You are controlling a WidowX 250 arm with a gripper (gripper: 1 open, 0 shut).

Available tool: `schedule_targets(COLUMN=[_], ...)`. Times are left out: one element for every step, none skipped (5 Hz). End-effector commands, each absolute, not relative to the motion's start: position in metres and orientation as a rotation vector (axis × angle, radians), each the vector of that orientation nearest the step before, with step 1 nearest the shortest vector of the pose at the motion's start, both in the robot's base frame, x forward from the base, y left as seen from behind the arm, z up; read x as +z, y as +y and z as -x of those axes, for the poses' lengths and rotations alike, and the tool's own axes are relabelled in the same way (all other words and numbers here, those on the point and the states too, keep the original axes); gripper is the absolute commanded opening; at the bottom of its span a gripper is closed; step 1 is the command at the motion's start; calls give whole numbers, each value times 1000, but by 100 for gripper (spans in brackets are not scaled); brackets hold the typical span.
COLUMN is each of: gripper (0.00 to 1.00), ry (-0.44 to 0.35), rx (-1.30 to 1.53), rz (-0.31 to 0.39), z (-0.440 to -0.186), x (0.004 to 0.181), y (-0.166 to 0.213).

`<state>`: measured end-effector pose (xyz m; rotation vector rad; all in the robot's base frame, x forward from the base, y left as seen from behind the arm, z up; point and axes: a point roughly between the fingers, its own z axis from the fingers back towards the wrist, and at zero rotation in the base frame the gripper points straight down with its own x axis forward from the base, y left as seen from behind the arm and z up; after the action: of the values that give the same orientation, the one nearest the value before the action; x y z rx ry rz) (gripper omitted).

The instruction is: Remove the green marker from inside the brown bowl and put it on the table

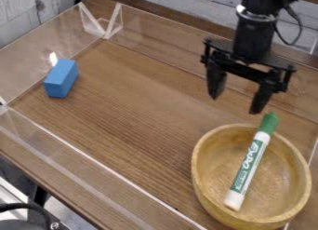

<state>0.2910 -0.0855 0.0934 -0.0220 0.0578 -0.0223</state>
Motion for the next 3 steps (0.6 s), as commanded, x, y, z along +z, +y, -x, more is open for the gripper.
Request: schedule_targets(gripper=[100, 100, 100], ry=[-24, -45, -57], rx=[-29, -33, -42], rz=[48, 59, 64], z=[-306, -311, -311], x=[105, 99, 94], y=[-102, -114, -124])
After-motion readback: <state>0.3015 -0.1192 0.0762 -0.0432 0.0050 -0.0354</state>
